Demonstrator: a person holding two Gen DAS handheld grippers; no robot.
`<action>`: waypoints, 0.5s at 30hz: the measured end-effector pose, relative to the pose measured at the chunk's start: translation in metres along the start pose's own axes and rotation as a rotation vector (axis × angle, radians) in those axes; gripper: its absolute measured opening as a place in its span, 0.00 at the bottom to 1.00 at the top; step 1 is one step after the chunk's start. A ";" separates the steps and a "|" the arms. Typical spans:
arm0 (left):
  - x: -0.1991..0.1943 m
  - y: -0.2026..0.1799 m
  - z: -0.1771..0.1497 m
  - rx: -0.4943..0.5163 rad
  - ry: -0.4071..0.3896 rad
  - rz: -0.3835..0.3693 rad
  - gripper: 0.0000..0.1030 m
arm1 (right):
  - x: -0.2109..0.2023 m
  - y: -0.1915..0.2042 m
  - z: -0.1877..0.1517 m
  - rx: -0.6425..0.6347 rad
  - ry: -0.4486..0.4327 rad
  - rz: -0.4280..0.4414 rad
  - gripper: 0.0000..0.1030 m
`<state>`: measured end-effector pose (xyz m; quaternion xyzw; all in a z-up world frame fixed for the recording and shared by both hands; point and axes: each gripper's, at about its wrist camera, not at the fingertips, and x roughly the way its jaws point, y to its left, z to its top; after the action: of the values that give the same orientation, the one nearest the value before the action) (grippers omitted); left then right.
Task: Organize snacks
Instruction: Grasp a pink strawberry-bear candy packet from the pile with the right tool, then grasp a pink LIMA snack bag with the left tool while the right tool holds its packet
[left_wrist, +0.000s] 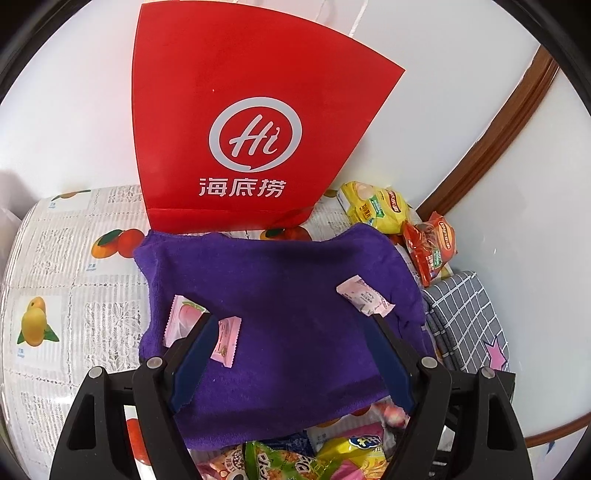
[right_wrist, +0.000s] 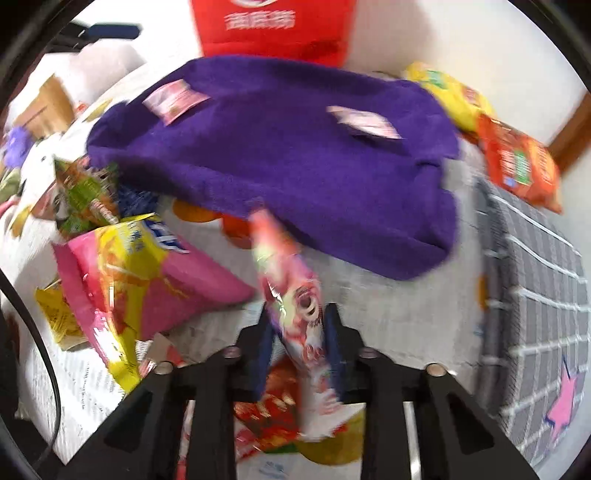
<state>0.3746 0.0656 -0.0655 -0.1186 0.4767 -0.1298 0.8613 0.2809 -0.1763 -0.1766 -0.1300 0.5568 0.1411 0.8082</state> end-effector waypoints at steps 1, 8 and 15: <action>-0.001 0.000 0.000 -0.003 -0.004 -0.003 0.78 | -0.004 -0.004 -0.003 0.028 -0.009 0.006 0.21; -0.010 -0.002 -0.002 0.003 -0.013 -0.001 0.77 | -0.046 -0.027 -0.032 0.174 -0.114 -0.022 0.20; -0.031 0.001 -0.026 0.037 -0.031 0.053 0.77 | -0.058 -0.037 -0.072 0.293 -0.141 -0.050 0.20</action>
<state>0.3368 0.0750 -0.0550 -0.0920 0.4638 -0.1141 0.8738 0.2125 -0.2420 -0.1454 -0.0143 0.5097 0.0473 0.8589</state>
